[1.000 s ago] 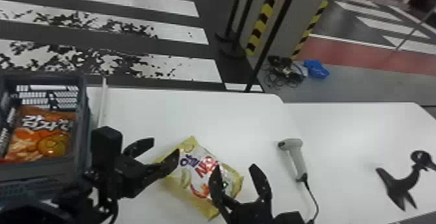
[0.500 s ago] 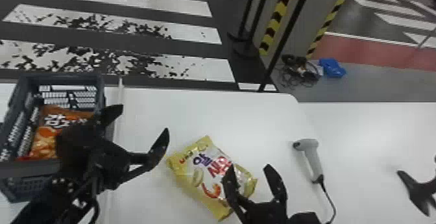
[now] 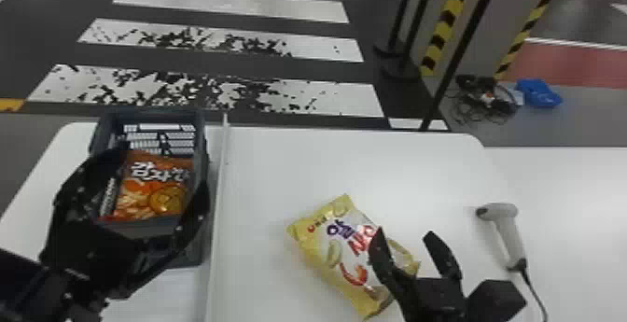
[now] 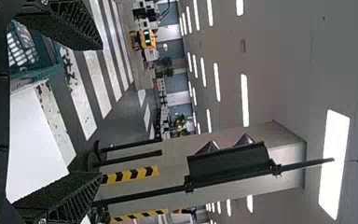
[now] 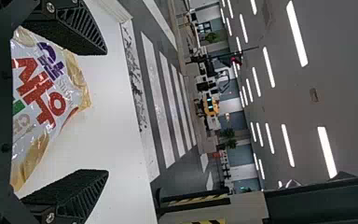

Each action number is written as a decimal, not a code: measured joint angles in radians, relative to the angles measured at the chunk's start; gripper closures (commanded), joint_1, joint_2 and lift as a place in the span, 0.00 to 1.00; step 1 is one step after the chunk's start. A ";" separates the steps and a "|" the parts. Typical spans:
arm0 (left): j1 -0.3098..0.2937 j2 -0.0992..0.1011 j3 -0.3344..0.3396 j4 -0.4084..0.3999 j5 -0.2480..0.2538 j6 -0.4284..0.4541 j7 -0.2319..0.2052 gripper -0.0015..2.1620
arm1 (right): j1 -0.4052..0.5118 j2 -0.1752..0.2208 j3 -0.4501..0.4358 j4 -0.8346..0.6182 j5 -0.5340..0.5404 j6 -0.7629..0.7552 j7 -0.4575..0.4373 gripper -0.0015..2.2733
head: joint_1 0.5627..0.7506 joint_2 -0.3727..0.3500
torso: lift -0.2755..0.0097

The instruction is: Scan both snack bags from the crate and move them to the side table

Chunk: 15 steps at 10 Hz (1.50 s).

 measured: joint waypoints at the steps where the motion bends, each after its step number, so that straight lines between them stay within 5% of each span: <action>1: 0.035 0.001 0.037 0.003 0.035 -0.042 0.003 0.02 | -0.004 0.000 -0.022 -0.035 -0.040 0.092 0.005 0.04 | 0.70 0.37 | 0.62; 5: 0.112 0.004 0.125 0.080 0.131 -0.165 0.003 0.02 | -0.069 0.015 -0.243 -0.162 -0.292 0.826 0.110 0.05 | 0.70 0.46 | 0.62; 8: 0.122 0.005 0.146 0.125 0.179 -0.210 -0.011 0.02 | -0.084 0.018 -0.308 -0.190 -0.311 0.892 0.114 0.05 | 0.70 0.45 | 0.62; 15: 0.122 0.006 0.143 0.148 0.198 -0.215 -0.028 0.03 | -0.092 0.020 -0.324 -0.163 -0.293 0.976 0.131 0.05 | 0.70 0.46 | 0.62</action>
